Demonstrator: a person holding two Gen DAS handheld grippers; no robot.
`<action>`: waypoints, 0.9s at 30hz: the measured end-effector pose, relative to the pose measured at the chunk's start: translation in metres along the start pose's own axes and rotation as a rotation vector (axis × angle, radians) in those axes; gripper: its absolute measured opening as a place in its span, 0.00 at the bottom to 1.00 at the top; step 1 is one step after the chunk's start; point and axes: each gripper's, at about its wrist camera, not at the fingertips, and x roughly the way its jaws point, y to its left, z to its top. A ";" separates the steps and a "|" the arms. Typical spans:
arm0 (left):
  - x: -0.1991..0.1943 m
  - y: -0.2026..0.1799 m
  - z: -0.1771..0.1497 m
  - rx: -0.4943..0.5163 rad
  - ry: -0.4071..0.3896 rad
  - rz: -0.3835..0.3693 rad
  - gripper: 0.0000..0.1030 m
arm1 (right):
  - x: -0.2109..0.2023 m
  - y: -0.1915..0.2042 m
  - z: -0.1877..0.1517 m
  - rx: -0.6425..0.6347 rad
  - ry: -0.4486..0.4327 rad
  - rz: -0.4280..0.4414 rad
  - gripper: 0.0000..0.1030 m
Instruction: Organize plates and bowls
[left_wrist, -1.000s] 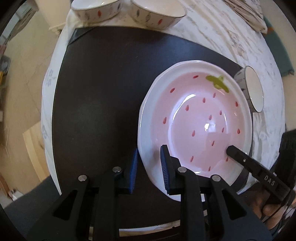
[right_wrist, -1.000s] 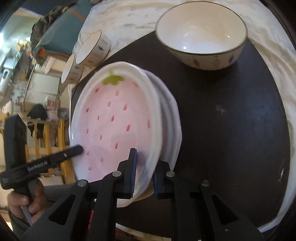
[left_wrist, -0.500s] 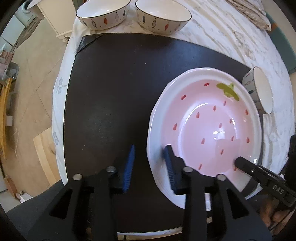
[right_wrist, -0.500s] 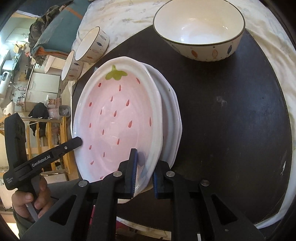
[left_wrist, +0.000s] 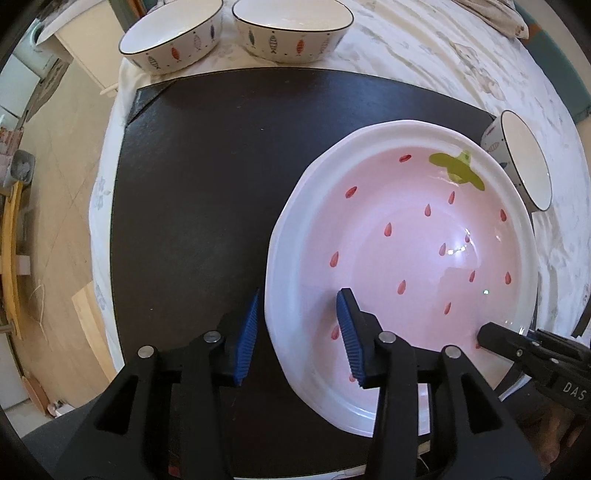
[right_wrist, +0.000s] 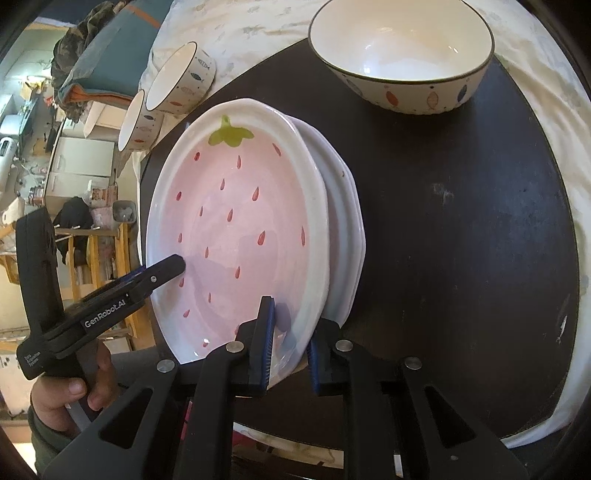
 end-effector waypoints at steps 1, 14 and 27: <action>0.001 0.000 0.000 -0.001 0.005 -0.002 0.43 | -0.001 0.001 0.001 -0.004 0.006 -0.007 0.19; 0.008 0.000 0.001 -0.010 0.030 -0.001 0.48 | -0.030 0.020 0.000 -0.201 -0.141 -0.377 0.27; -0.007 0.017 0.010 -0.097 -0.023 0.012 0.48 | -0.012 0.007 0.028 -0.111 -0.236 -0.368 0.93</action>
